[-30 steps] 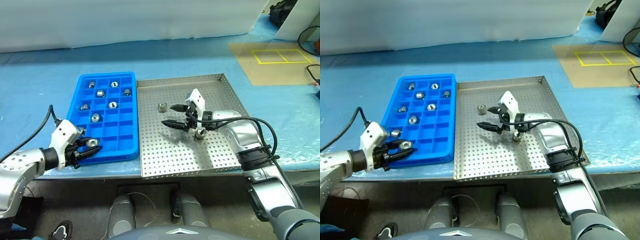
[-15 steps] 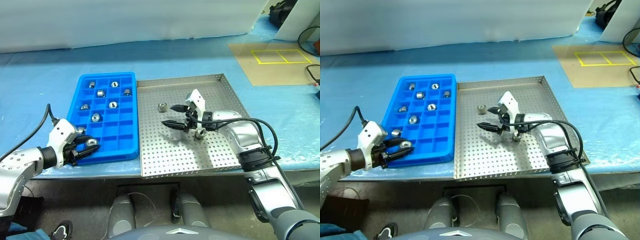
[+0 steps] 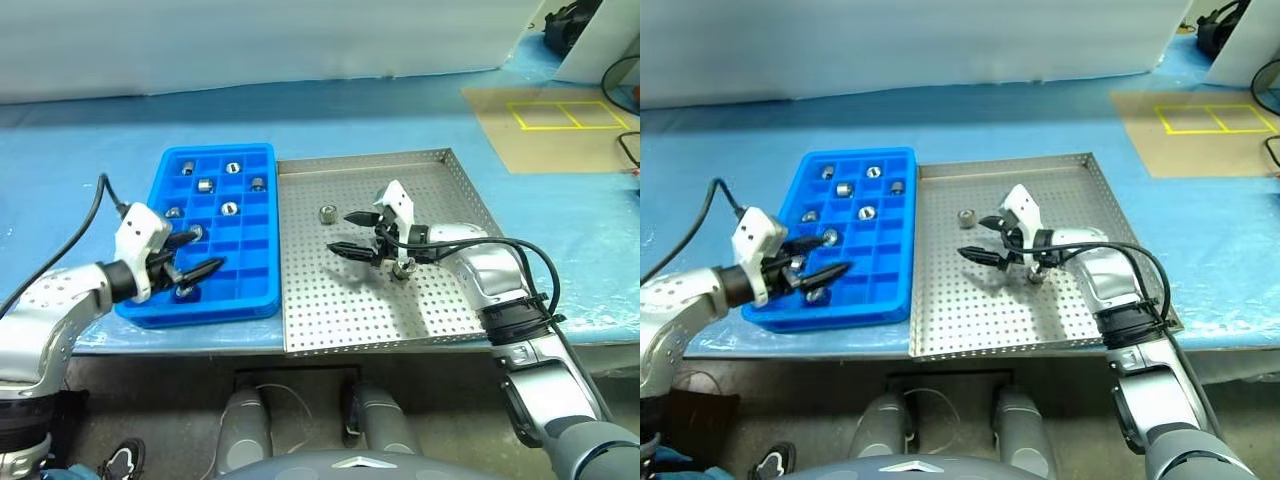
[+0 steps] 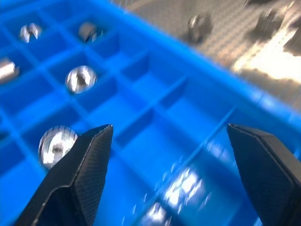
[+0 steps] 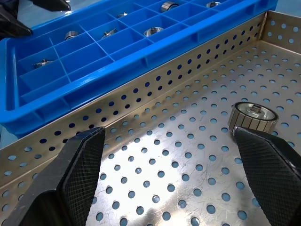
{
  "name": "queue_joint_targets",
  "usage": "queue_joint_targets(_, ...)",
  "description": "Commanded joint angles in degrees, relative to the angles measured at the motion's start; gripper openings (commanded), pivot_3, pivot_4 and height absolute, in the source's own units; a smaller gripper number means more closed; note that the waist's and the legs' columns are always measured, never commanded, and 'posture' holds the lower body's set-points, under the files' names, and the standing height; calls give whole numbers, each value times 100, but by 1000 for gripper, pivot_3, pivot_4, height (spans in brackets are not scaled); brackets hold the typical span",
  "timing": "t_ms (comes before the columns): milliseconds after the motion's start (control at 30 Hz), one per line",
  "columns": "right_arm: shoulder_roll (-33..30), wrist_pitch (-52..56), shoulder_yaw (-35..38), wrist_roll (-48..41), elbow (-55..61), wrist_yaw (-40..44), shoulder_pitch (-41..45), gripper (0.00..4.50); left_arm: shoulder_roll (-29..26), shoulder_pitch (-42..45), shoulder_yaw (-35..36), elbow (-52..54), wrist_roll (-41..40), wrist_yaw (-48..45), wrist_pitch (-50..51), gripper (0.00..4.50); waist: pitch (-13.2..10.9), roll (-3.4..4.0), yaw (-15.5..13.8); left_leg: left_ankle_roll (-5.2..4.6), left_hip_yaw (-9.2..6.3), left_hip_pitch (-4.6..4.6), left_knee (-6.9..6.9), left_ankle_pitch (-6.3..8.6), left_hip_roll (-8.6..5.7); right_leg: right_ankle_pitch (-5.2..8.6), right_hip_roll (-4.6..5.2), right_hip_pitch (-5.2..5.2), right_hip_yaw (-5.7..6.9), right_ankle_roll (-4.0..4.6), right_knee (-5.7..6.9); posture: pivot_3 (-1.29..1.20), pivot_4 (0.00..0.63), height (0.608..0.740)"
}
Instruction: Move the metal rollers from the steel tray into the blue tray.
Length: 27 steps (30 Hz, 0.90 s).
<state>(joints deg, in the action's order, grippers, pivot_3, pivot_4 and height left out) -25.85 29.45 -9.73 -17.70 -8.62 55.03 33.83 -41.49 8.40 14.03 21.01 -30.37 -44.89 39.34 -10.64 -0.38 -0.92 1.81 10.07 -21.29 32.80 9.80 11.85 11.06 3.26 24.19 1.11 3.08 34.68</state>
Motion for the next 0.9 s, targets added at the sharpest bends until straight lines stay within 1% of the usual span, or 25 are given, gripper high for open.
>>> queue_joint_targets(33,-71,-157,153,38,6,16,188,4500,247,550,-281,59,-183,74,-22,4085,0,-1,8,0,0,0,3,0,0,0,0,0,0,0,2,-203,150,740)
queue_joint_targets(233,-38,-379,194,182,-353,-92,367,4500,794,1307,-1379,-775,260,-69,-305,4085,1,-2,26,3,0,0,7,-2,1,0,-2,2,-1,0,8,-227,150,740)
queue_joint_targets(300,-32,-477,227,265,-426,-216,362,4500,986,1455,-1692,-1059,422,-148,-462,4085,1,-2,25,2,0,-5,7,-2,0,0,-2,4,-1,1,6,-227,150,740)
queue_joint_targets(367,25,-671,300,390,-552,-496,385,4500,1184,1635,-1860,-1344,504,-153,-523,4085,1,-2,28,2,0,-12,8,-2,0,-1,-2,9,-1,1,5,-269,150,740)
queue_joint_targets(500,266,-780,293,424,-601,-663,479,4500,1131,1794,-1779,-1662,677,-187,-726,4085,1,-2,113,1,0,-20,11,-2,1,-1,-5,15,-1,2,6,-297,150,740)
queue_joint_targets(600,815,-967,117,579,-916,-973,692,4500,1073,1905,-1426,-1780,544,-142,-729,4085,1,-2,238,1,-1,-20,15,-2,2,-2,-6,15,-1,3,8,-303,150,740)
queue_joint_targets(667,1141,-1136,53,701,-1278,-1118,808,4500,1023,1891,-1350,-1746,528,-183,-702,4085,1,-2,302,3,-2,-20,19,-3,4,-2,-8,15,0,4,12,-299,150,740)
queue_joint_targets(800,1800,-1575,118,960,-2452,-1709,1217,4500,977,1835,-1266,-1514,415,-212,-527,4085,1,-2,316,2,-4,-28,21,-2,1,-2,-2,15,2,4,10,-289,150,740)
queue_joint_targets(900,2060,-2033,128,1214,-3296,-2168,1516,4500,1012,1824,-1242,-1409,368,-143,-445,4085,1,-2,298,3,-5,-41,24,-2,1,-3,1,21,7,5,8,-275,150,740)
